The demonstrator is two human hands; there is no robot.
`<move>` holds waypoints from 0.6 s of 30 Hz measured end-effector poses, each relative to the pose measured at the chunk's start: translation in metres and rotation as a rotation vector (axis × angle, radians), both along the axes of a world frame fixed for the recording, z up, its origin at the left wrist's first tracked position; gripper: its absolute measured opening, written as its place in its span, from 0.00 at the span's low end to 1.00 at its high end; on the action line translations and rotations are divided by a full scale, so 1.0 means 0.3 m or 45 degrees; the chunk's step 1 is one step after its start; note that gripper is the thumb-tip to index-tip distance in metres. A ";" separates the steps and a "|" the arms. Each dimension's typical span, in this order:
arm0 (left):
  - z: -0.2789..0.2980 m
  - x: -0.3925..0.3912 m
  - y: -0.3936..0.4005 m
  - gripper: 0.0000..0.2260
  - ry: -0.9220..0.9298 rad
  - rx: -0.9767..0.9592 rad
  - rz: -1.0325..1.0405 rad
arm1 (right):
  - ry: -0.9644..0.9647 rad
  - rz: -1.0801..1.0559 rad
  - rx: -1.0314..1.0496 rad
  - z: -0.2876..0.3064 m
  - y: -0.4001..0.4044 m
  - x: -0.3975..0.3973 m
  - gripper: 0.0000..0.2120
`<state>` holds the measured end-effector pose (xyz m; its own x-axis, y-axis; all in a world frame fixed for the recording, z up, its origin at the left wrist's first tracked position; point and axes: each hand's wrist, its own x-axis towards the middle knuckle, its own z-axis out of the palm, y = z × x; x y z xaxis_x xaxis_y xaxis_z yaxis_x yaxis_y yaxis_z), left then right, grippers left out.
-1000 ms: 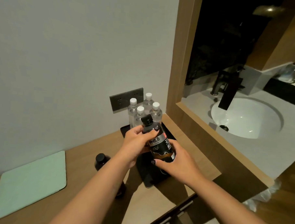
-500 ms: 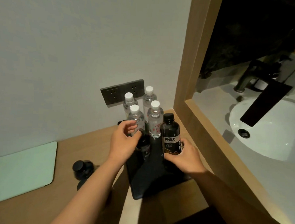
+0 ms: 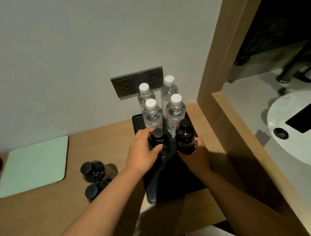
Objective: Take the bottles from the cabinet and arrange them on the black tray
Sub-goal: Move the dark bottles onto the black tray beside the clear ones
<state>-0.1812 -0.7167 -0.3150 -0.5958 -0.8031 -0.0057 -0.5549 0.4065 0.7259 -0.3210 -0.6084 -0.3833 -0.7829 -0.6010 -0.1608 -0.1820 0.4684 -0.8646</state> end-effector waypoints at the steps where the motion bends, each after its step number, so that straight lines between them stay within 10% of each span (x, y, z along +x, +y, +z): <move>1: 0.002 0.000 -0.002 0.22 -0.009 -0.011 0.001 | -0.027 -0.014 -0.016 -0.011 -0.002 -0.001 0.24; 18: 0.023 -0.002 -0.021 0.21 -0.113 0.009 -0.034 | -0.066 0.013 0.043 -0.019 -0.054 -0.008 0.30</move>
<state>-0.1817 -0.7231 -0.3079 -0.6141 -0.7865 -0.0650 -0.6060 0.4172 0.6773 -0.3234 -0.6245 -0.3890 -0.7668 -0.6026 -0.2213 -0.1423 0.4957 -0.8568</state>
